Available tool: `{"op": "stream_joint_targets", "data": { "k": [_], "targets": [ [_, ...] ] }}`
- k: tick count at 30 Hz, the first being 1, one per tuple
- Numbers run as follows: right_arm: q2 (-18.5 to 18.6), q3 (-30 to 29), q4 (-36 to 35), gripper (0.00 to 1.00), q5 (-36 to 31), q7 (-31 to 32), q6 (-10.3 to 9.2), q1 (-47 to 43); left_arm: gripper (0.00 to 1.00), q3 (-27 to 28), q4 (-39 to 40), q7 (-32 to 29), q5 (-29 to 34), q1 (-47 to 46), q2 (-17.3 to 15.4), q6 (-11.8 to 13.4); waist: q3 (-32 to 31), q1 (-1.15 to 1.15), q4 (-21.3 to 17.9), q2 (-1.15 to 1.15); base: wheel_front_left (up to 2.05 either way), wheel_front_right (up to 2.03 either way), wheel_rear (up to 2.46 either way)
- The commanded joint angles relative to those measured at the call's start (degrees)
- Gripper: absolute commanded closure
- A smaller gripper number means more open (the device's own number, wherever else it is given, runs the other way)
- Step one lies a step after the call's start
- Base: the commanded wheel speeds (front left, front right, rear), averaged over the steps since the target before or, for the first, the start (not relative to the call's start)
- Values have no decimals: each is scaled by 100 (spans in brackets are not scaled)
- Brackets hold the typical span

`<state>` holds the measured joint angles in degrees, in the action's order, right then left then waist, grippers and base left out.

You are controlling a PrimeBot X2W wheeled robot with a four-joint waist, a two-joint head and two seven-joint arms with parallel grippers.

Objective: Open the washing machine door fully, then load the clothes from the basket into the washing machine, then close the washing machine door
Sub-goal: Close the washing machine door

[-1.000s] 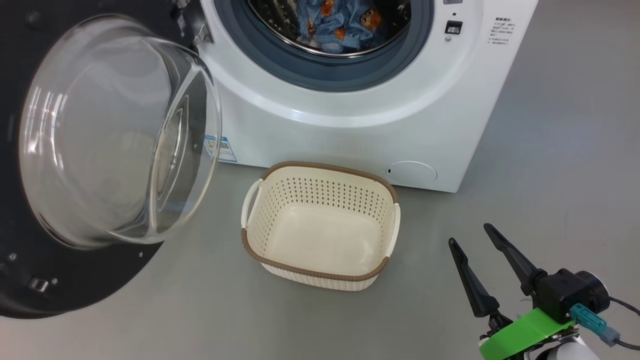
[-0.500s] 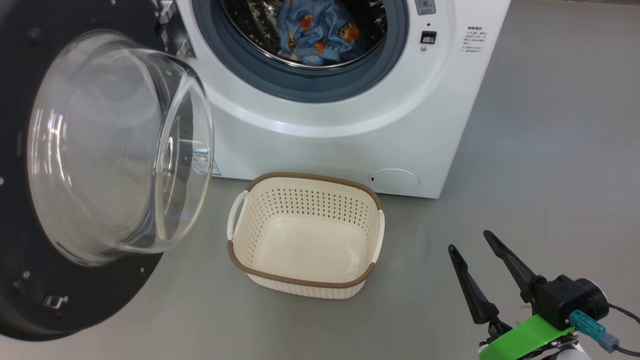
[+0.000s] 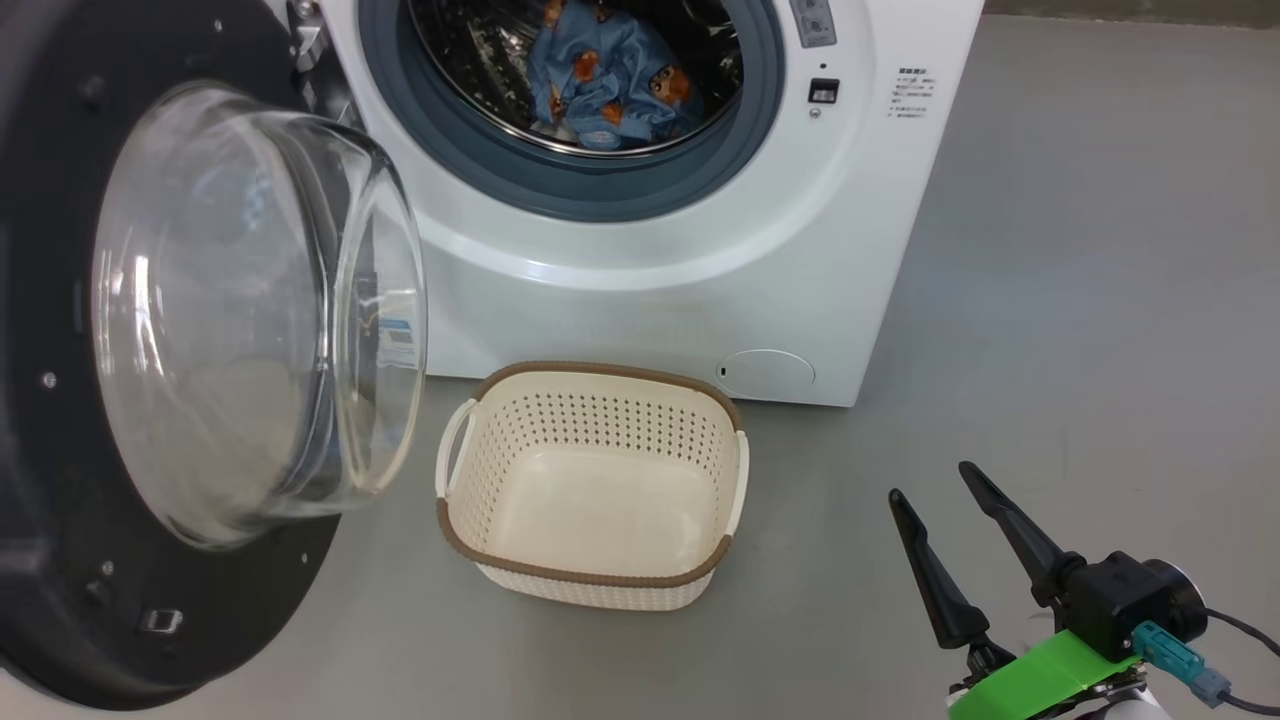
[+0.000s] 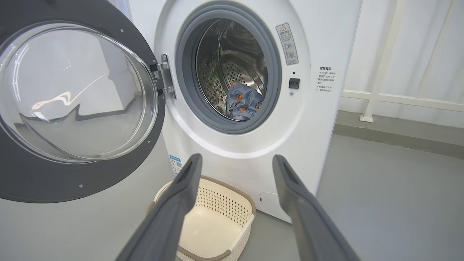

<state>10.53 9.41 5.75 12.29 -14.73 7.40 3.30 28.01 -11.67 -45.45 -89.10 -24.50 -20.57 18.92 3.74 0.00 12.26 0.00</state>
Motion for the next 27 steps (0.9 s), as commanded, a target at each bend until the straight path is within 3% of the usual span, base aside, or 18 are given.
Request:
{"op": "stream_joint_targets", "data": {
  "k": [1, 17, 27],
  "targets": [
    [6, 116, -163, 0, -10, -27, 9, -7, 100, 50, 215, -116, -69, -1, -199, 16, 10, 0, -30, 0, 0, 0, 0],
    [-102, 59, -202, 0, -17, -27, 9, 1, 100, -190, 863, -273, -113, 32, 65, 223, 66, 0, -509, 0, 0, 0, 0],
    [-142, 6, -215, 0, -24, -27, 9, 12, 100, -364, 1033, -170, -154, -207, 388, 196, 76, 0, -730, 0, 0, 0, 0]
  ]
}}
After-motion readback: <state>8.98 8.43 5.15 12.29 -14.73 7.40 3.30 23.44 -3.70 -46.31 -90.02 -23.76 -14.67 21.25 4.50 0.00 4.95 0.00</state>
